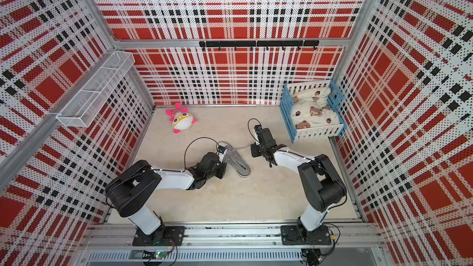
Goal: Tie the shoes
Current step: Tie the shoelace on the shoe.
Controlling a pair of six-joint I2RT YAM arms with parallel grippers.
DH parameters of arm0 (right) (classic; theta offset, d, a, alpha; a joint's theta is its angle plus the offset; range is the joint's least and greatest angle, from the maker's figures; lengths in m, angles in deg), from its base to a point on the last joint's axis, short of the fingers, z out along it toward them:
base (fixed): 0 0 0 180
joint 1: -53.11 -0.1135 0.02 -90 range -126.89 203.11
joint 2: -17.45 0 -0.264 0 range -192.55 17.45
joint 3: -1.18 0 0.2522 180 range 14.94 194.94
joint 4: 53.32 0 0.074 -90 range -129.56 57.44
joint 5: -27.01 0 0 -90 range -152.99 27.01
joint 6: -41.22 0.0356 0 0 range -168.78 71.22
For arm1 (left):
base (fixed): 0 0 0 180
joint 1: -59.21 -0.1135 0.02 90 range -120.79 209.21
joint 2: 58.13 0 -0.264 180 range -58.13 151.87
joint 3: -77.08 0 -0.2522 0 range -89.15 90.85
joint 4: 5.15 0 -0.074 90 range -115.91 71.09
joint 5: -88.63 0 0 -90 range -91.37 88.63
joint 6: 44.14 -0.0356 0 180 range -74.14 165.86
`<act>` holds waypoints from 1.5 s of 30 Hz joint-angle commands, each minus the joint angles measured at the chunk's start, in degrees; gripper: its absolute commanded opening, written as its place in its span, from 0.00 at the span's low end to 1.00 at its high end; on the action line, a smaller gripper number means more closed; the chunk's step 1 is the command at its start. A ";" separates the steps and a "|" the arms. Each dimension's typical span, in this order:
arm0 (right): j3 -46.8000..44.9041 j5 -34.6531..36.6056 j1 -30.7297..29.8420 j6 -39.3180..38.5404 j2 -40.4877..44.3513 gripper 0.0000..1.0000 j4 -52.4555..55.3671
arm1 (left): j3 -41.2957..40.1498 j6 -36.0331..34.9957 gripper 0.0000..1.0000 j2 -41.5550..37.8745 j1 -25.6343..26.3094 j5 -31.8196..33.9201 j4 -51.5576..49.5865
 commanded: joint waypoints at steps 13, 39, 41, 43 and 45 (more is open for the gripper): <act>-4.82 3.60 1.23 4.30 8.23 0.00 -4.43 | -5.60 4.51 0.00 -11.66 -1.95 -4.99 -1.90; -6.56 6.66 13.73 10.41 5.19 0.00 -8.06 | -17.69 24.40 0.00 -20.89 -16.81 -16.42 -1.66; -6.15 6.47 13.89 10.17 4.30 0.00 -7.82 | -19.10 25.64 0.00 -21.98 -18.30 -16.10 -1.01; -5.77 6.18 13.89 9.91 3.42 0.00 -7.39 | -20.50 27.27 0.00 -23.24 -20.06 -16.41 -0.08; -5.20 5.70 13.89 9.49 2.43 0.00 -6.80 | -21.45 28.65 0.00 -24.68 -21.50 -15.73 -0.17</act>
